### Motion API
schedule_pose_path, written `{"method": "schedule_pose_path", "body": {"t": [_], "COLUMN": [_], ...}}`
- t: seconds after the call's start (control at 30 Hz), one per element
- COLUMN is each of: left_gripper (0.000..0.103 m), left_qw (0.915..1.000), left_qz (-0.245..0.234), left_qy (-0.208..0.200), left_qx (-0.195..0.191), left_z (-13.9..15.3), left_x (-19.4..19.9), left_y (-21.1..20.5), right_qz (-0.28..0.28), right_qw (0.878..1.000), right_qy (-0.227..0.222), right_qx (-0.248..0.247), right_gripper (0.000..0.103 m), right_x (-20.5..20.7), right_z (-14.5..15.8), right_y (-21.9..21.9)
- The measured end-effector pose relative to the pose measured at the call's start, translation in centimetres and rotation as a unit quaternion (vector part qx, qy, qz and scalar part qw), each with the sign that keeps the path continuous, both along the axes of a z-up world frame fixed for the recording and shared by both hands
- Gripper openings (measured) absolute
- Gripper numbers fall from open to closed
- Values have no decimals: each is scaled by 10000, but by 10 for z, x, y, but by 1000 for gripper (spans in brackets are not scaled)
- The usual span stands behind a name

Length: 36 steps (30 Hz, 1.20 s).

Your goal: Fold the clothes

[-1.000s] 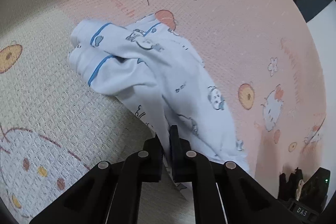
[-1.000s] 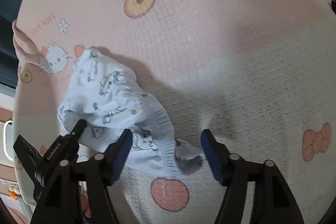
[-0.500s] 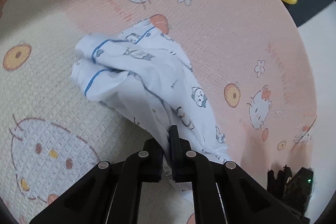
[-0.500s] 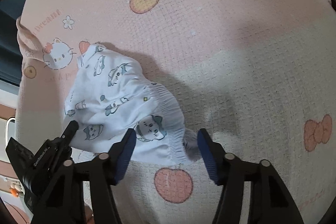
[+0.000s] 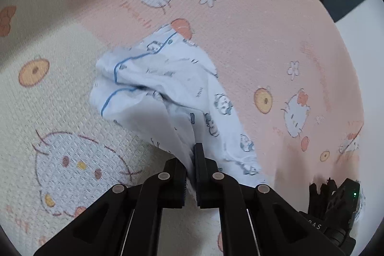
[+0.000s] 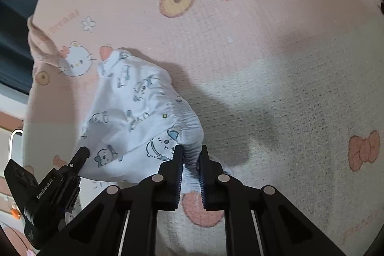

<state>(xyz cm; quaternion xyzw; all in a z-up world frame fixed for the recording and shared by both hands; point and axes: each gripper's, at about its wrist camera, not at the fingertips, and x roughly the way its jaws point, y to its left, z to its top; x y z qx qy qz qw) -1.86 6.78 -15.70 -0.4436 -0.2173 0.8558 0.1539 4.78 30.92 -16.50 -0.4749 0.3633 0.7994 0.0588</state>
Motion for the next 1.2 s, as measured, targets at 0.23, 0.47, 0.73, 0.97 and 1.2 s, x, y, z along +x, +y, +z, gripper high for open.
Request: {"method": "schedule_pose_path", "body": {"t": [0.23,0.47,0.73,0.97,1.2], "left_gripper": [4,5,18,77,78], "left_qw": [9989,9986,9738,9745,9887], "left_qz": [-184,-279,155,550,461], "left_qy": [241,-306,-781,-481,-229], "left_qx": [-366,325,2129,2121,1410], "left_z": [33,9,-7,0,12], "left_x": [8,-6,-19,-7,-6], "left_y": [8,1,-43,-59,-63], "right_qz": [-89,-59,-74,-266,-121], "right_qw": [9986,9995,9997,9988,9997], "right_qy": [469,228,215,362,171], "right_qx": [216,193,-6,-172,161], "right_gripper": [8,8,17,51,53], "right_x": [20,10,16,29,40], "right_z": [35,19,18,32,53], "right_y": [4,6,5,9,12]}}
